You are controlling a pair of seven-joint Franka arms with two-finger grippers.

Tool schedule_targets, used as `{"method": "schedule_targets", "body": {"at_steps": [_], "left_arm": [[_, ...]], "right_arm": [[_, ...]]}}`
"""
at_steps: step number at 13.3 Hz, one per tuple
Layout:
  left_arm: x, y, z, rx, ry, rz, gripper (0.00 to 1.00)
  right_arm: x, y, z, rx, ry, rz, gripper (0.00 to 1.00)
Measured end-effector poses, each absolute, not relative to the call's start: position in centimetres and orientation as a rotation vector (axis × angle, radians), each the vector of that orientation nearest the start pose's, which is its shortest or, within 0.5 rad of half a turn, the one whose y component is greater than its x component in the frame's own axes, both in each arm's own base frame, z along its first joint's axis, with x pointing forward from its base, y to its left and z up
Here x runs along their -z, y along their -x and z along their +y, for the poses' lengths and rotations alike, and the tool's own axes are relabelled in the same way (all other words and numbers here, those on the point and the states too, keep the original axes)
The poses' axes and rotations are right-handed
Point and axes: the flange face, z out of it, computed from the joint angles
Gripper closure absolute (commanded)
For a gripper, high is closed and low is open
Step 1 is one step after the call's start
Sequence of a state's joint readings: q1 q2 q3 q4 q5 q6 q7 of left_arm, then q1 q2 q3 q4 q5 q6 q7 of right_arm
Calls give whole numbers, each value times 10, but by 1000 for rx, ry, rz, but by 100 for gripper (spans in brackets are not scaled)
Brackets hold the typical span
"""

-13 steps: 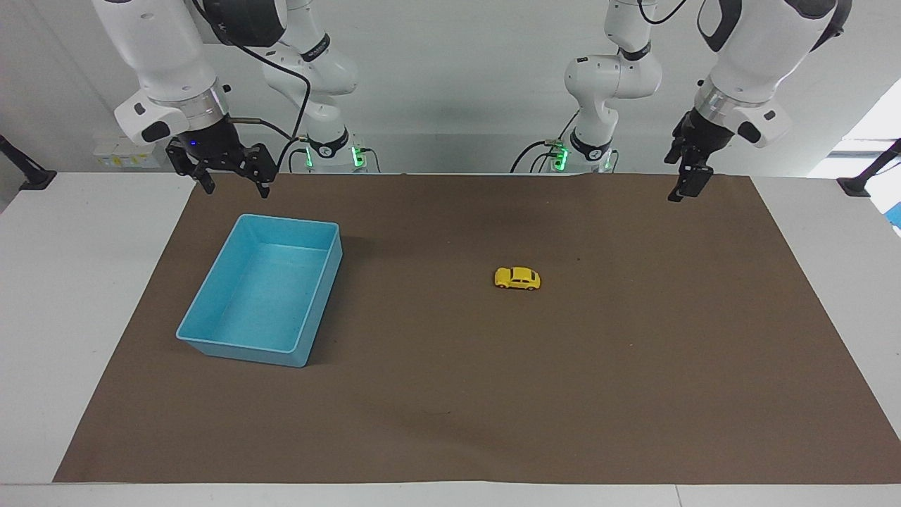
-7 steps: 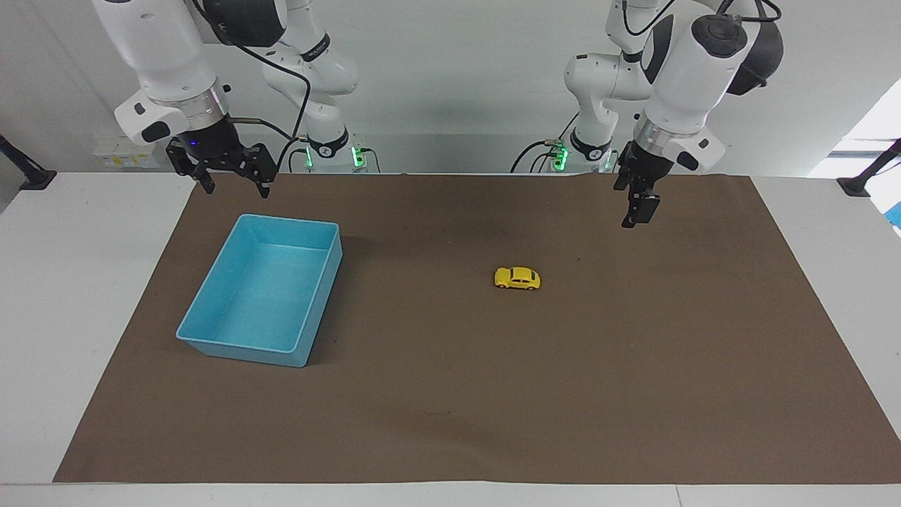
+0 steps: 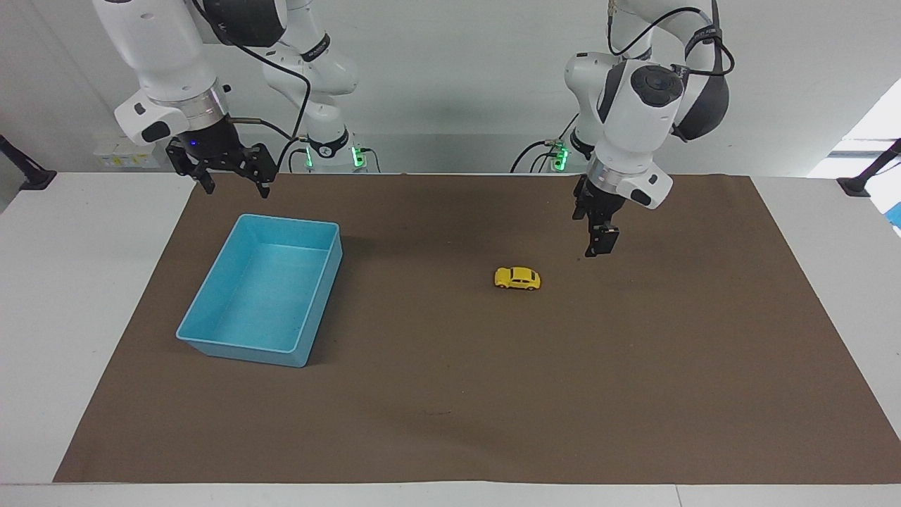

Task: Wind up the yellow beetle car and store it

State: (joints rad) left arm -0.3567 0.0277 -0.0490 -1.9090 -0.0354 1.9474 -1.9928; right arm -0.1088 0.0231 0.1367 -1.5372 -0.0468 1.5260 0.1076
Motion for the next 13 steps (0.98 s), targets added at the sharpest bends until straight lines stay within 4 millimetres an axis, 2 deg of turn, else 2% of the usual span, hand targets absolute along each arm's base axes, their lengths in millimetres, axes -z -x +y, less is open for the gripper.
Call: {"method": "schedule_targets", "body": {"at_steps": [3, 6, 10, 13], "left_arm": [[-426, -515, -269, 58, -2167, 2266, 0], [-388, -512, -287, 46, -2146, 2250, 0], [-363, -496, -305, 31, -2109, 2228, 0], [-354, -497, -304, 22, -2085, 2222, 0]], "right_arm": [[-624, -557, 9, -50, 3184, 129, 0], [-624, -557, 9, -50, 3184, 129, 0], [-624, -557, 9, -50, 3184, 129, 0], [-624, -557, 9, -50, 3184, 129, 0]]}}
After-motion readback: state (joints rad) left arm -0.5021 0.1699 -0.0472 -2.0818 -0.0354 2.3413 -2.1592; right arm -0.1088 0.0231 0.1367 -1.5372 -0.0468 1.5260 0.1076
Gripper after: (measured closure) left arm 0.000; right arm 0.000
